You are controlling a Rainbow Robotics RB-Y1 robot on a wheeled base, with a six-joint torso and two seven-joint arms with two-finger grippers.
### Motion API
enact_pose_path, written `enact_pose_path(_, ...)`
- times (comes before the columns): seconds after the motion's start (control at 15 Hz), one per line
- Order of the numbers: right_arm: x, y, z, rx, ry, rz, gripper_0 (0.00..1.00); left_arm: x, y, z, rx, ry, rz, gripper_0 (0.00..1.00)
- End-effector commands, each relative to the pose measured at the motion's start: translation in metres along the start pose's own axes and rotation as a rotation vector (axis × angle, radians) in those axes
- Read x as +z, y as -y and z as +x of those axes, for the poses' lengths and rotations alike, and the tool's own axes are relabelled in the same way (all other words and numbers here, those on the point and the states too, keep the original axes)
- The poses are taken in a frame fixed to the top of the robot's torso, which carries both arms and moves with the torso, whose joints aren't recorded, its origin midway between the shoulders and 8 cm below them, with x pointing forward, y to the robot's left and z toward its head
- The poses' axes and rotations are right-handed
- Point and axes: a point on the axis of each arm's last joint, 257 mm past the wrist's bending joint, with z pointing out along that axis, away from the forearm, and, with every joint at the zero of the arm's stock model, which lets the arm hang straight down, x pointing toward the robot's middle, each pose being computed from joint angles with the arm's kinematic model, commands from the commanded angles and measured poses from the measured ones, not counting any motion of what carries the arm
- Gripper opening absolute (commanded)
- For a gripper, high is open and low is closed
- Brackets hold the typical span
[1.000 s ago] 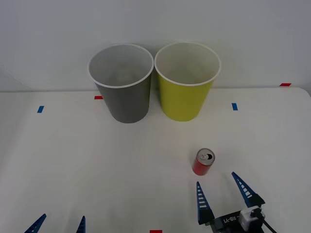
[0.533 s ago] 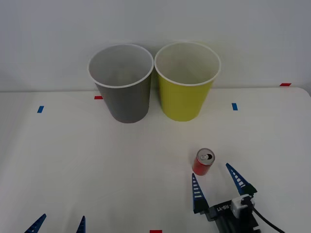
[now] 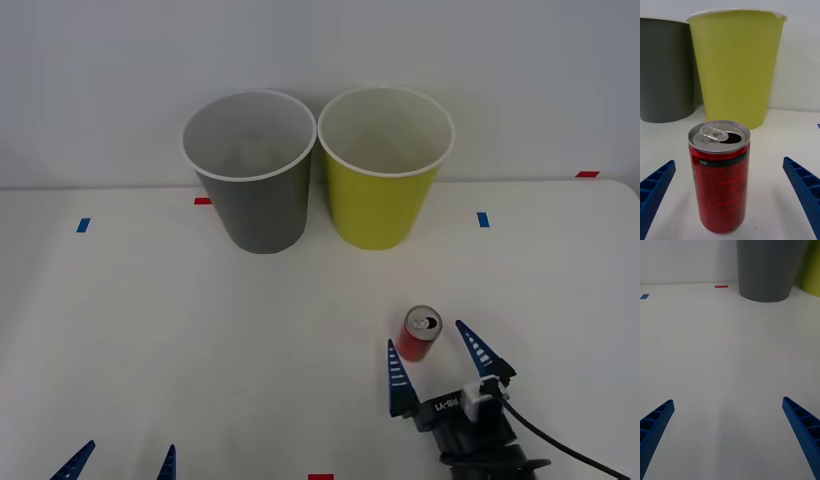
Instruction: Put cans in the gray bin and PET bottles in the light green bin.
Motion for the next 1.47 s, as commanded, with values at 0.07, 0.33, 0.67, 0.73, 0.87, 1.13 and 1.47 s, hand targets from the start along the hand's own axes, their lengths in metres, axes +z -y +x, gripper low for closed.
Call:
enact_pose_path(0.07,0.009,0.003,-0.001,-0.012,-0.004,0.002,1.0,0.0,0.0,0.0,0.0,0.0,0.0,1.0)
enact_pose_path(0.33,0.016,-0.001,-0.001,-0.013,-0.011,-0.006,1.0,0.0,0.0,0.0,0.0,0.0,0.0,1.0)
enact_pose_path(0.67,0.026,-0.003,-0.003,0.015,-0.013,0.003,0.31,0.0,0.0,0.0,0.0,0.0,0.0,1.0)
enact_pose_path(0.73,0.026,-0.003,-0.003,0.019,-0.012,0.003,0.19,0.0,0.0,0.0,0.0,0.0,0.0,1.0)
enact_pose_path(0.87,0.026,-0.002,-0.004,0.026,-0.01,0.01,0.16,0.0,0.0,0.0,0.0,0.0,0.0,1.0)
enact_pose_path(1.13,0.027,-0.005,-0.001,0.046,-0.021,0.011,0.12,0.0,0.0,0.0,0.0,0.0,0.0,1.0)
enact_pose_path(1.47,0.041,-0.015,-0.018,0.063,-0.104,-0.02,0.1,0.0,0.0,0.0,0.0,0.0,0.0,1.0)
